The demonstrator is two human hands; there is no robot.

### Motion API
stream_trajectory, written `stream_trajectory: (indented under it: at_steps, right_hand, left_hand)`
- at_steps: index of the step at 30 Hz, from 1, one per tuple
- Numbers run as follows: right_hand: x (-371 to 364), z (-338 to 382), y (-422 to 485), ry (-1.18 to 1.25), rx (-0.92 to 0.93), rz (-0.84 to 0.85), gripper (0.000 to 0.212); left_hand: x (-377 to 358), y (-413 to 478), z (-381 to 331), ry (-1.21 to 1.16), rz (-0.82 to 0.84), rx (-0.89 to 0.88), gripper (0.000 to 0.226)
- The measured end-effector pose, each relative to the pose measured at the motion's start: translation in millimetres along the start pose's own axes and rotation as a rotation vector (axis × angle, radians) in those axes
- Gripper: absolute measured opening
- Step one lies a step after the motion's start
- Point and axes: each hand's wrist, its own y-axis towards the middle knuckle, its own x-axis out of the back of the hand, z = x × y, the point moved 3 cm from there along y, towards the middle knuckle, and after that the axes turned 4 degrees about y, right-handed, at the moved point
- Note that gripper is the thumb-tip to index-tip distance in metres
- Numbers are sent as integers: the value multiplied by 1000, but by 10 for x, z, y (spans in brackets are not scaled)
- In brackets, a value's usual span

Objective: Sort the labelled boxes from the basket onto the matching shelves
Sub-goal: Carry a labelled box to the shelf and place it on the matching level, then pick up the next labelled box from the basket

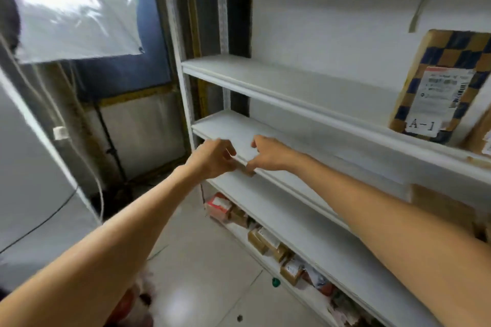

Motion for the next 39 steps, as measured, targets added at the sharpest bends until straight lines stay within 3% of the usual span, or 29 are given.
stream_trajectory:
  at_steps: [7,17,23,31,36,39]
  right_hand:
    - [-708,1283,409,10,374,222,55]
    - [-1486,2532,27,-99,848,497,63]
    - [-1967,3056,-670,-202,1165,646,62]
    - [-2642,3479,-2260,-352,1565,863,59]
    - [-2972,3638,-3229,-429,1772,964,63]
    - [-3179,3746,-3699,-468,1835,980,60]
  left_hand:
    - [533,-957,1183,35,-112,419,28]
    - [753,-2605,1755,49,-267,861,29]
    - [667,-3871,1538,72,-365,1139,26]
    - [309,-5572,838,39,-507,1571,28]
    - [69,-6404,431,99,-438,1755,33]
    - [-34,-6876,244,78,-493,1833,29]
